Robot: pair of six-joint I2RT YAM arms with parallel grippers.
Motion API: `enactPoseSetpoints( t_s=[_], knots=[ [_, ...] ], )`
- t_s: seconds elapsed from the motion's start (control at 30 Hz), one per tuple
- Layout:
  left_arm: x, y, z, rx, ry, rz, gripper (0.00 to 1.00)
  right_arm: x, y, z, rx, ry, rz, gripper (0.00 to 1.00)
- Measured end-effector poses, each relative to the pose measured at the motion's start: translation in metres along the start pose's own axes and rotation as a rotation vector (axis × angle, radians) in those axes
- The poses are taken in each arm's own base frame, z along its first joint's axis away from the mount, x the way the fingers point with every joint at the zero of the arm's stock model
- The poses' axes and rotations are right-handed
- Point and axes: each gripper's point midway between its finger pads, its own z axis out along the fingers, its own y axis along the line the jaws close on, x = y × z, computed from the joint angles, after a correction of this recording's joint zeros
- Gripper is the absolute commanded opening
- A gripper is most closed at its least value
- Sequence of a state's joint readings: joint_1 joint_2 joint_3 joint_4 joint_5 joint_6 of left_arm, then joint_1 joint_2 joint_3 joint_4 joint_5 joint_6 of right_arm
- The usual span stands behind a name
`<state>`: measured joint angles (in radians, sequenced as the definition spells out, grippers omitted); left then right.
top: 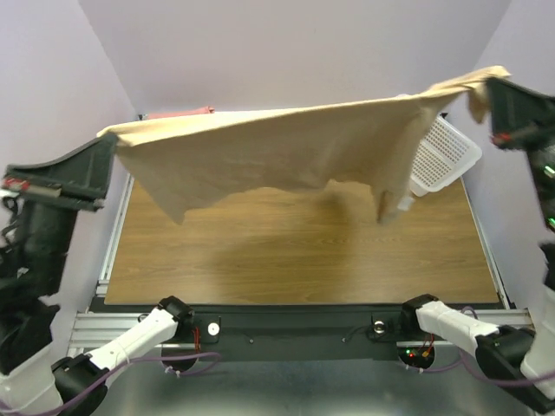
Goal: Fold and stack the t-shirts
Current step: Flatten the tshirt out
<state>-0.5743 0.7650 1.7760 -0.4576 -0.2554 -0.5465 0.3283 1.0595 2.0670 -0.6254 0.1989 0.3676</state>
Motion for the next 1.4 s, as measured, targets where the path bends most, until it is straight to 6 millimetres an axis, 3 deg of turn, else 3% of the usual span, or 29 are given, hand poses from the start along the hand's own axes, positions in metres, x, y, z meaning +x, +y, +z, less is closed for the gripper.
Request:
enactPoseSetpoints(
  t_s=[0.1, 0.17, 0.27, 0.43, 0.57, 0.67, 0.7, 0.83, 0.87, 0.9, 0.93, 0.97, 1.0, 1.03, 1.1, 1.17, 1.23, 1.3, 1.4],
  knots=[
    [-0.019, -0.022, -0.018, 0.101, -0.023, -0.022, 0.0, -0.05, 0.021, -0.043, -0.1, -0.109, 0.021, 0.0],
    [-0.025, -0.032, -0.028, 0.151, -0.02, -0.029, 0.0, -0.072, 0.033, -0.064, -0.161, -0.158, 0.027, 0.0],
    [-0.025, -0.037, -0.032, 0.177, -0.008, -0.033, 0.0, -0.087, 0.044, -0.08, -0.217, -0.188, 0.029, 0.0],
    [-0.019, -0.03, -0.032, 0.144, 0.011, -0.032, 0.0, -0.073, 0.044, -0.072, -0.221, -0.141, 0.015, 0.0],
    [-0.015, -0.012, -0.023, 0.055, -0.008, -0.035, 0.0, -0.036, 0.033, -0.04, -0.177, -0.048, -0.027, 0.0],
    [0.01, 0.025, -0.003, -0.105, -0.001, -0.019, 0.0, 0.017, 0.015, -0.006, -0.121, 0.069, -0.087, 0.0],
    [0.02, 0.037, 0.005, -0.156, 0.005, -0.011, 0.0, 0.048, 0.003, 0.012, -0.089, 0.132, -0.114, 0.0],
    [0.113, 0.125, 0.047, -0.465, 0.115, 0.063, 0.0, 0.167, -0.045, 0.055, 0.02, 0.349, -0.186, 0.0],
    [0.146, 0.156, 0.057, -0.549, 0.172, 0.098, 0.0, 0.208, -0.064, 0.057, 0.057, 0.431, -0.206, 0.0],
    [0.181, 0.195, 0.067, -0.638, 0.234, 0.13, 0.0, 0.232, -0.073, 0.064, 0.077, 0.482, -0.215, 0.0],
    [0.203, 0.22, 0.066, -0.692, 0.28, 0.148, 0.0, 0.262, -0.086, 0.068, 0.101, 0.54, -0.227, 0.0],
    [0.241, 0.27, 0.068, -0.787, 0.354, 0.17, 0.0, 0.304, -0.104, 0.072, 0.134, 0.619, -0.246, 0.0],
    [0.263, 0.3, 0.062, -0.847, 0.41, 0.179, 0.0, 0.332, -0.117, 0.072, 0.159, 0.675, -0.258, 0.01],
    [0.297, 0.348, 0.048, -0.954, 0.5, 0.196, 0.0, 0.374, -0.137, 0.069, 0.197, 0.768, -0.281, 0.0],
    [0.337, 0.407, 0.022, -1.097, 0.629, 0.208, 0.0, 0.413, -0.156, 0.07, 0.233, 0.845, -0.308, 0.0],
    [0.355, 0.433, 0.014, -1.152, 0.682, 0.203, 0.0, 0.461, -0.178, 0.074, 0.267, 0.93, -0.34, 0.0],
    [0.371, 0.453, 0.014, -1.183, 0.72, 0.199, 0.0, 0.492, -0.192, 0.082, 0.287, 0.974, -0.364, 0.01],
    [0.379, 0.463, 0.029, -1.172, 0.729, 0.194, 0.0, 0.522, -0.207, 0.091, 0.307, 1.006, -0.387, 0.0],
    [0.384, 0.469, 0.057, -1.134, 0.698, 0.188, 0.0, 0.545, -0.221, 0.098, 0.335, 1.024, -0.417, 0.0]
  ],
)
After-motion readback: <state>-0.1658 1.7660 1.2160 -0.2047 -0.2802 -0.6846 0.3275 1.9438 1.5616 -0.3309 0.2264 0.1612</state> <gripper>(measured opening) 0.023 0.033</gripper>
